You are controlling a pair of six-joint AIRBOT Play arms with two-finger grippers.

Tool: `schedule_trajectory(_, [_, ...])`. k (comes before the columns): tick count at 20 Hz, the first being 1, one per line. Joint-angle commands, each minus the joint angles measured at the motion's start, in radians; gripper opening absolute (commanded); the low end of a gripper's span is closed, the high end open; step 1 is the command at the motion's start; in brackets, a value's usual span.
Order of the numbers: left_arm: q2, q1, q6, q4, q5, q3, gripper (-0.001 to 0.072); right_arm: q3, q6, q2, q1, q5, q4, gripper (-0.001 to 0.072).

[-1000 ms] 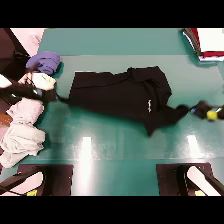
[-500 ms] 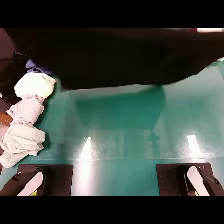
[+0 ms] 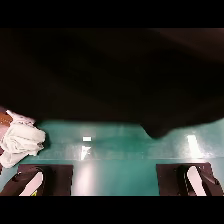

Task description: Fold the shirts.

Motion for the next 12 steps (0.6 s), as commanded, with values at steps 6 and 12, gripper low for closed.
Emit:
schedule_trajectory(6, [-0.113,0.000,-0.023,0.069,-0.145,-0.646,0.0025,-0.224,0.073,-0.306,0.043,0.378,-0.005,0.0008])
schedule_trajectory(12, [-0.407,0.000,0.055,0.017,0.005,-0.909,0.0025,-0.543,0.070,-0.600,0.234,0.243,-0.088,0.0009])
